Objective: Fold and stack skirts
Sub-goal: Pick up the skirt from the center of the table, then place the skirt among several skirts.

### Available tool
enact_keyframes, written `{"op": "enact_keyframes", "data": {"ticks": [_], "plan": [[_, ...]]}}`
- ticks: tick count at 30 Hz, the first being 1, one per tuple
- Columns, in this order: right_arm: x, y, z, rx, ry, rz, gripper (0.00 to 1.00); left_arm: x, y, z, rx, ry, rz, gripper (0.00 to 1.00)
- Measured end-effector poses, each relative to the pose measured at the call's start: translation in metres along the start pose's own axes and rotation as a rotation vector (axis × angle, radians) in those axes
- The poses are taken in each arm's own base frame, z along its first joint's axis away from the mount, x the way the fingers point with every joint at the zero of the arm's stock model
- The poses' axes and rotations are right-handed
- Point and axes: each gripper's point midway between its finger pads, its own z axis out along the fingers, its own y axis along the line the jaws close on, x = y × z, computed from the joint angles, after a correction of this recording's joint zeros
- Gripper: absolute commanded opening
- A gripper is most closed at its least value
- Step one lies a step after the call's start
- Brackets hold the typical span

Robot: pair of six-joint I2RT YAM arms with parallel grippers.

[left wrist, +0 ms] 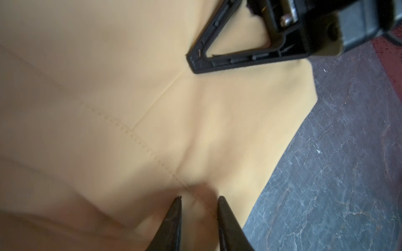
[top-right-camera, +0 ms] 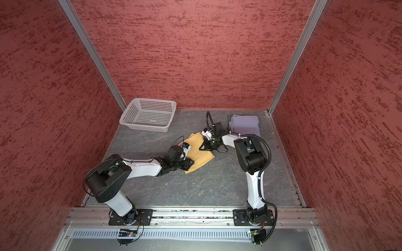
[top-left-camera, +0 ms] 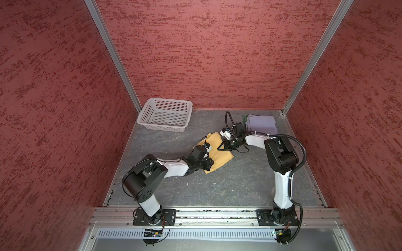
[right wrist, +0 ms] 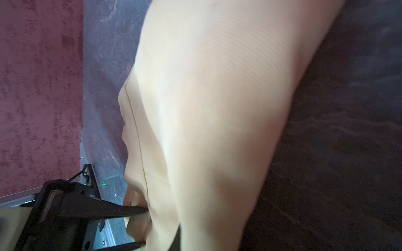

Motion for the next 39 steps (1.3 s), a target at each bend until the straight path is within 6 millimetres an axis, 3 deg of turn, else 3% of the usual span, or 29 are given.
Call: {"op": "enact_keyframes", "data": {"ticks": [6, 11, 19, 26, 39], "plan": [[-0.049, 0.002, -0.047, 0.192, -0.099, -0.128, 0.0, -0.018, 0.02, -0.031, -0.038, -0.056, -0.043, 0.31], [-0.083, -0.016, -0.092, 0.357, -0.16, -0.201, 0.0, -0.029, 0.032, -0.048, -0.073, -0.098, -0.055, 0.31], [-0.112, -0.055, -0.153, 0.552, -0.181, -0.22, 0.0, -0.02, 0.037, -0.047, -0.091, -0.066, -0.062, 0.3], [-0.121, -0.085, -0.178, 0.609, -0.174, -0.175, 0.0, -0.012, 0.041, -0.042, -0.103, -0.034, -0.068, 0.3], [-0.146, -0.097, -0.234, 0.655, -0.272, -0.11, 0.0, -0.004, 0.044, -0.036, -0.115, 0.001, -0.073, 0.29]]}}
